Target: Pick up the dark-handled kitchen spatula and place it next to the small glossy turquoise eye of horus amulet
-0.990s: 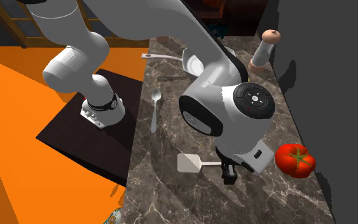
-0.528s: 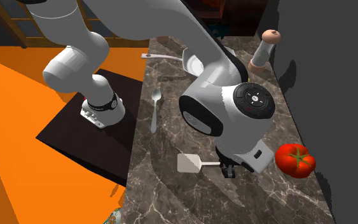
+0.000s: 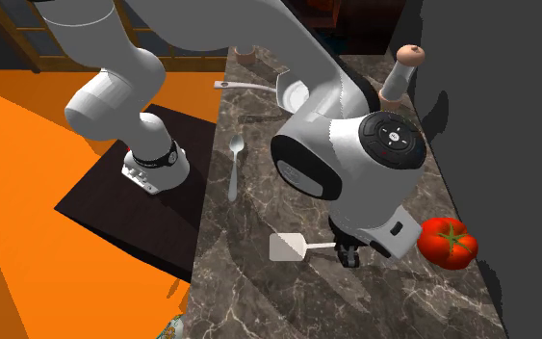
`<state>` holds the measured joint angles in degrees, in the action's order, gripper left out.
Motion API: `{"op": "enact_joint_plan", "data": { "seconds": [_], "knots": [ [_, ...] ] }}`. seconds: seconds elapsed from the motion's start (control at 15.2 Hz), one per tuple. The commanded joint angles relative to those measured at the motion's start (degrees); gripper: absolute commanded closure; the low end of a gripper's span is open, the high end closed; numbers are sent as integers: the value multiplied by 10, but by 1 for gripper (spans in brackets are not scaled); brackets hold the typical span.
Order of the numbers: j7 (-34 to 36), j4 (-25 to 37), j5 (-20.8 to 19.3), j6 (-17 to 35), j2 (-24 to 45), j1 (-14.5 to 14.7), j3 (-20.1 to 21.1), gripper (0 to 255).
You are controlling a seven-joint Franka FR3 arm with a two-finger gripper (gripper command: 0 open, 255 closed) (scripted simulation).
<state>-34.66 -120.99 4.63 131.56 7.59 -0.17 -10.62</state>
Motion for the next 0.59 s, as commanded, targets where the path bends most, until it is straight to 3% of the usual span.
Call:
{"op": "enact_joint_plan", "data": {
  "seconds": [0.0, 0.53],
  "knots": [
    [3, 5, -3, -14, -9, 1, 0, 255],
    [11, 36, -12, -72, -37, 2, -1, 255]
  ]
}}
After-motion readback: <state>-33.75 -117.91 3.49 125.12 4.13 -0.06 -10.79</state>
